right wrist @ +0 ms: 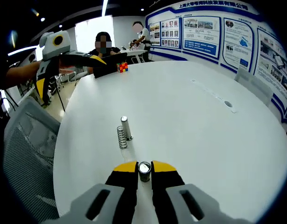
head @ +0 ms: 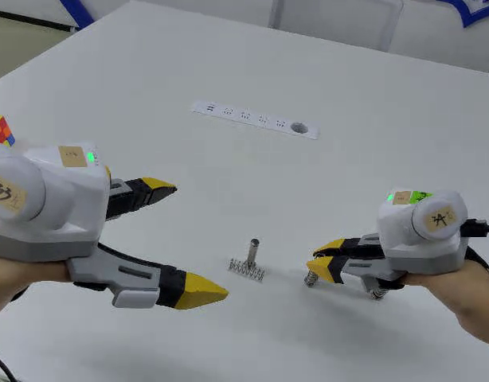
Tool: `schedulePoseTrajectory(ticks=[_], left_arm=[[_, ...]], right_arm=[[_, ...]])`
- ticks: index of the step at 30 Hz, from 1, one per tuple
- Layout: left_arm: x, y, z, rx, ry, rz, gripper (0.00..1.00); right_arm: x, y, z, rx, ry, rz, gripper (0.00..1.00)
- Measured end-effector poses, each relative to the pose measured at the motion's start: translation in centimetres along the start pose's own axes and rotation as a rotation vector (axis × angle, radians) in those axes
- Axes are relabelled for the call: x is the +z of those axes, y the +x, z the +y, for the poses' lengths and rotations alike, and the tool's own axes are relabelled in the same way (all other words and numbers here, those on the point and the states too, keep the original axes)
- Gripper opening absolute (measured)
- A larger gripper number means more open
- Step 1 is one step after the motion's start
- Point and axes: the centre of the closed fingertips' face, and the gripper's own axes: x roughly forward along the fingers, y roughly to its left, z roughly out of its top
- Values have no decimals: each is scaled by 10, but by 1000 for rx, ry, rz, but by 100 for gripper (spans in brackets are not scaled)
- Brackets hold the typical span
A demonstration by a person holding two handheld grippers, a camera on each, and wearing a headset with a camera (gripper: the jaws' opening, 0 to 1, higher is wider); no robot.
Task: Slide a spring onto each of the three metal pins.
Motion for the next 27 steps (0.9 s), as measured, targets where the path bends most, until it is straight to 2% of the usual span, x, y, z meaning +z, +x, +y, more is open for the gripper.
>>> schedulePoseTrajectory(ticks=[4,17,20,27], left_arm=[[2,0,0,-1,-6,-9,97],[1,1,-1,-2,0,5,97],[2,0,-2,-1,6,4,96],[6,-2,-3,1,12,-6,96]], right_arm=[[-4,1,0,-2,-12,12,12],[-7,1,1,-5,-14,29,12],[-9,1,2,-4,-16,39,17],[0,-10,-3,-32,-24,23,18]])
